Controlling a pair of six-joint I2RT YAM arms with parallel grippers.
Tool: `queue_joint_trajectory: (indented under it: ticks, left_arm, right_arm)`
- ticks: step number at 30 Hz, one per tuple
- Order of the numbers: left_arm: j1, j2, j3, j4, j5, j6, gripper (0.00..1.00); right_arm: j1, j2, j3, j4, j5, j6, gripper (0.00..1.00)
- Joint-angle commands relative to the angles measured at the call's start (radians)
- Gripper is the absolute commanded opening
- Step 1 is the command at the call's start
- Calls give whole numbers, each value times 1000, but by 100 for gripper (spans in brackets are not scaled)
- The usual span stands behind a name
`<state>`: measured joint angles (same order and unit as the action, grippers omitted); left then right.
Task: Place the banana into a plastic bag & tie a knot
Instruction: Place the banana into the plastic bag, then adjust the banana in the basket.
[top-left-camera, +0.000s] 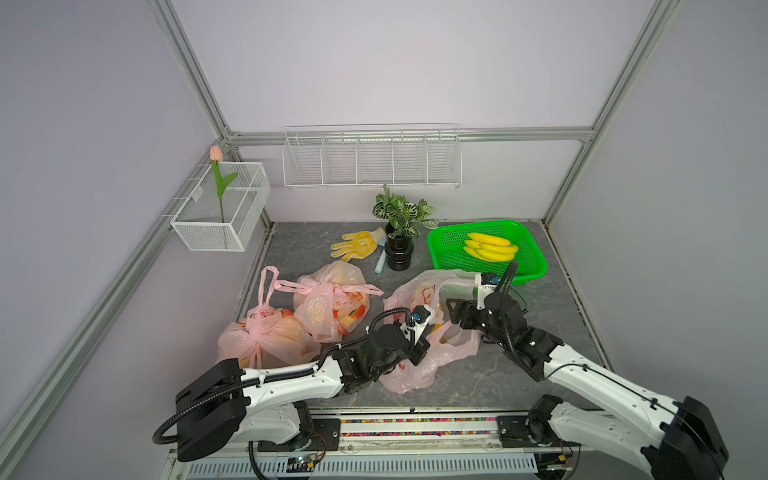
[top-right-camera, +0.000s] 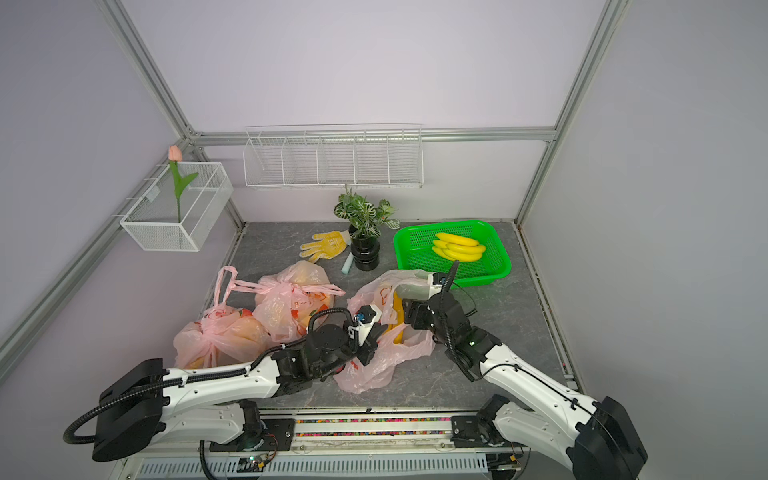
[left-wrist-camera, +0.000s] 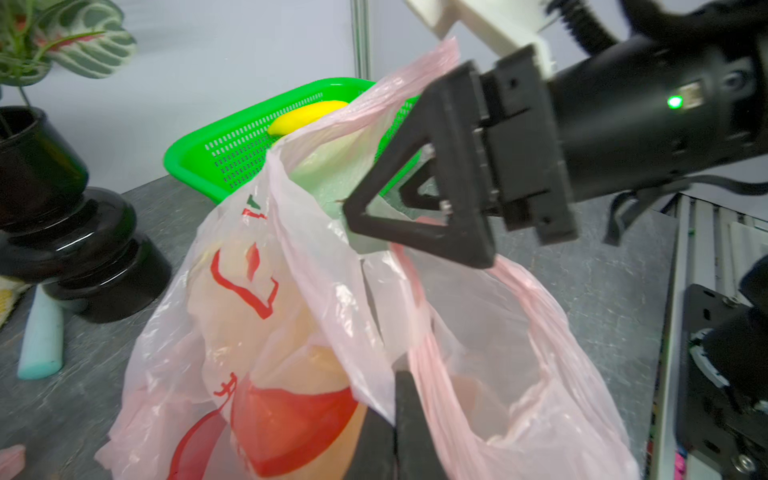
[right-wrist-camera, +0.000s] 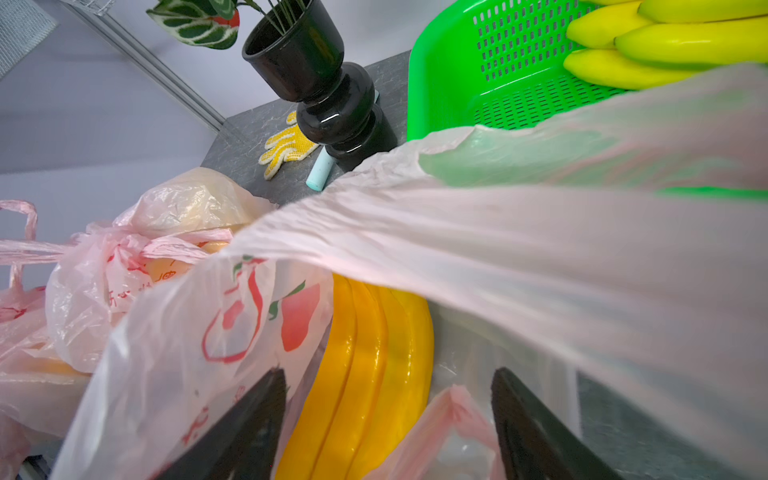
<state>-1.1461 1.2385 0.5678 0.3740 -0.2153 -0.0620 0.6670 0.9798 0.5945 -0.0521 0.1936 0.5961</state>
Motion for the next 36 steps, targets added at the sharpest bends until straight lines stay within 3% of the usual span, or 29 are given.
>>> queue_joint_trajectory:
  ticks: [1,6,9,11,15,18,22,25,28,31,33,36]
  left_arm:
    - [29,-6,10,-5,-79,-51,0]
    - [64,40,85,-62,-126,-69,0]
    - [71,59,108,-69,-128,-72,0]
    - [73,63,113,-75,-121,-73,0]
    - [72,48,96,-81,-119,-90,0]
    - [73,33,81,-79,-114,-104,0]
    - [73,26,69,-72,-100,-116,0]
    - [72,21,70,-78,-102,-115,0]
    - [74,26,90,-111,-104,-108,0]
    - [77,34,111,-140,-114,-109,0]
    - [86,41,126,-153,-116,-116,0]
    - [102,53,145,-159,-123,-129,0]
  right_arm:
    - [-36,-72,14,-94,-137,-115,83]
    - [-79,-146,86,-183,-253,-256,90]
    - [-147,-93,172,-272,-126,-303,94]
    - [-236,-19,232,-312,-74,-313,93]
    - [-383,114,315,-249,-113,-304,90]
    - [-426,243,378,-185,-94,-361,89]
    - [-455,494,545,-232,-33,-499,85]
    - [-521,602,609,-227,-119,-550,83]
    - [-531,597,616,-194,-359,-598,82]
    - [-496,505,531,-105,-516,-573,83]
    - [-468,431,464,-74,-491,-559,86]
    - [-487,384,432,-92,-347,-530,92]
